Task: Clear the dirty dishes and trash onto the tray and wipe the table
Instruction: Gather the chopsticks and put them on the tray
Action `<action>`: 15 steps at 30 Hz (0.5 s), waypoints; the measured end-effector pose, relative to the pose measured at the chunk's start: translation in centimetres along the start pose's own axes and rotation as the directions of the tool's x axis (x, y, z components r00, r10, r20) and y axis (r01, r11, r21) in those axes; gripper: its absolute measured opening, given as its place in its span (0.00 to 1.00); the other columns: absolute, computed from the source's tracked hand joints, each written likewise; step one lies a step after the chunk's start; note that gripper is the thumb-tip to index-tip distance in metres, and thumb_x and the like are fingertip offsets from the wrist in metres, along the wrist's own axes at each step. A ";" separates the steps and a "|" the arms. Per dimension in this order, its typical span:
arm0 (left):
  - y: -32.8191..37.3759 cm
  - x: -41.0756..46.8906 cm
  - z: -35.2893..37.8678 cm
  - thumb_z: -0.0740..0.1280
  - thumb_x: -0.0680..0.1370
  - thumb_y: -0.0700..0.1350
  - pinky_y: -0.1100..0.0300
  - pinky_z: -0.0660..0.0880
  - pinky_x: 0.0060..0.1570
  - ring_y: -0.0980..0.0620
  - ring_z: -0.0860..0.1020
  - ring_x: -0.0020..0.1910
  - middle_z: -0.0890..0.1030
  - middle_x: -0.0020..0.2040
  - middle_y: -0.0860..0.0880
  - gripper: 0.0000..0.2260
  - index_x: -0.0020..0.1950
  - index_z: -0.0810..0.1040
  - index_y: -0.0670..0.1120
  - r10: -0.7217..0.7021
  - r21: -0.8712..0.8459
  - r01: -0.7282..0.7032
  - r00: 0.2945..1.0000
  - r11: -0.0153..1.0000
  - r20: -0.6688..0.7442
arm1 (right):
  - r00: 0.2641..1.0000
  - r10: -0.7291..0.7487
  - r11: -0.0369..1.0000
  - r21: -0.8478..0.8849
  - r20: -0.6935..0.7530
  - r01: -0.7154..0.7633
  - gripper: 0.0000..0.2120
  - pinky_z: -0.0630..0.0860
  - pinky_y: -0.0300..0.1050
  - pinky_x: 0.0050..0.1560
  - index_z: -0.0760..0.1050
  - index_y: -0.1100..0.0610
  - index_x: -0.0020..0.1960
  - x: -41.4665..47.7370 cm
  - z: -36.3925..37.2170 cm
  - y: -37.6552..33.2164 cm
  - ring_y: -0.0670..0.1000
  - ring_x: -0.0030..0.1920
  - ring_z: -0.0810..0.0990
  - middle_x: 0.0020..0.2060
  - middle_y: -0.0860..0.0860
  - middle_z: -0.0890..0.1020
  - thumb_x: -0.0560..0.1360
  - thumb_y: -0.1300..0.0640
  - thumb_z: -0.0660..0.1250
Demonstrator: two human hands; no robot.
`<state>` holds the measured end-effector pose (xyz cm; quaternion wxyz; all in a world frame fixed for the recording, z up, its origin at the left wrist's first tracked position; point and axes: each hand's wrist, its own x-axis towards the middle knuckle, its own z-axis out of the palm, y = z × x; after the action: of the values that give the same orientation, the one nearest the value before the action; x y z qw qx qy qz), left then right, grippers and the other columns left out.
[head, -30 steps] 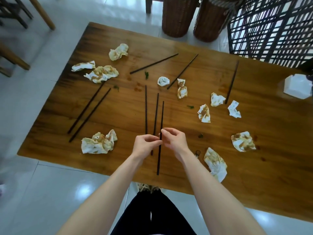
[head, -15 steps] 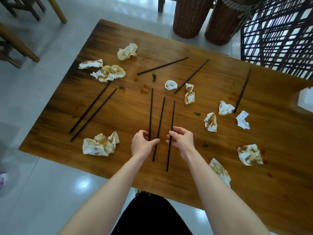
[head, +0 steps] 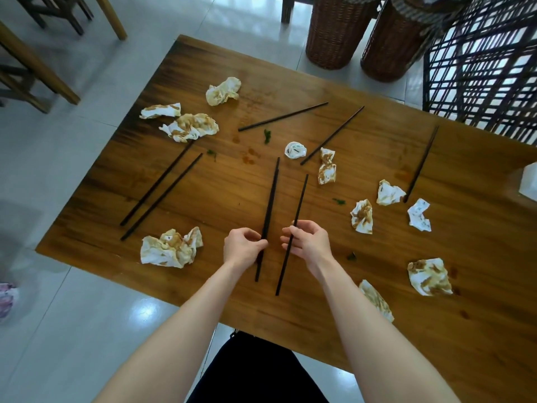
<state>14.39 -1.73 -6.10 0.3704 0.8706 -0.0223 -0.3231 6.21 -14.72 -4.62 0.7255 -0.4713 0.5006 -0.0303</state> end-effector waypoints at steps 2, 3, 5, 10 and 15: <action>-0.4 -0.5 -0.9 0.74 0.73 0.48 0.70 0.72 0.39 0.56 0.79 0.47 0.81 0.46 0.54 0.07 0.49 0.81 0.49 0.039 -0.136 -0.027 0.996 0.990 0.084 | 0.999 0.006 1.000 0.023 0.046 -0.007 0.07 0.82 0.47 0.46 0.73 0.57 0.56 -0.1 0.6 -0.3 0.54 0.47 0.85 0.49 0.58 0.83 0.78 0.62 0.65; -0.4 -0.8 -1.6 0.74 0.73 0.47 0.70 0.72 0.38 0.57 0.79 0.47 0.81 0.45 0.54 0.06 0.48 0.82 0.50 0.069 -0.174 -0.048 0.991 0.984 0.114 | 0.998 0.002 0.999 0.039 0.068 -0.004 0.06 0.82 0.46 0.44 0.73 0.56 0.55 -0.2 1.1 -0.5 0.54 0.46 0.85 0.49 0.57 0.83 0.78 0.62 0.65; -0.4 -1.2 -2.5 0.74 0.73 0.47 0.70 0.72 0.37 0.57 0.80 0.45 0.82 0.43 0.53 0.05 0.47 0.82 0.49 0.118 -0.228 -0.081 0.981 0.970 0.154 | 0.995 -0.016 0.998 0.057 0.098 0.011 0.05 0.82 0.44 0.43 0.73 0.56 0.54 -0.3 2.0 -0.9 0.53 0.45 0.85 0.49 0.57 0.83 0.79 0.63 0.64; -0.2 -1.0 -5.2 0.74 0.73 0.46 0.68 0.75 0.38 0.57 0.81 0.42 0.83 0.41 0.53 0.04 0.46 0.83 0.48 0.189 -0.265 -0.137 0.964 0.954 0.184 | 0.988 -0.057 0.993 0.112 0.144 0.041 0.06 0.82 0.52 0.50 0.73 0.58 0.56 -0.7 4.7 -1.8 0.56 0.48 0.85 0.50 0.58 0.84 0.79 0.63 0.63; -0.2 0.3 -8.0 0.74 0.74 0.46 0.69 0.75 0.37 0.58 0.81 0.40 0.84 0.40 0.53 0.02 0.44 0.83 0.48 0.224 -0.249 -0.170 0.952 0.953 0.207 | 0.989 -0.071 0.981 0.187 0.127 0.046 0.06 0.82 0.53 0.47 0.74 0.59 0.54 -0.5 7.4 -2.2 0.58 0.48 0.85 0.49 0.60 0.84 0.78 0.64 0.66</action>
<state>19.22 3.35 -2.33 0.4932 0.7716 -0.1157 -0.3846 12.52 -10.83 -2.24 0.7965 -0.4179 0.4320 -0.0659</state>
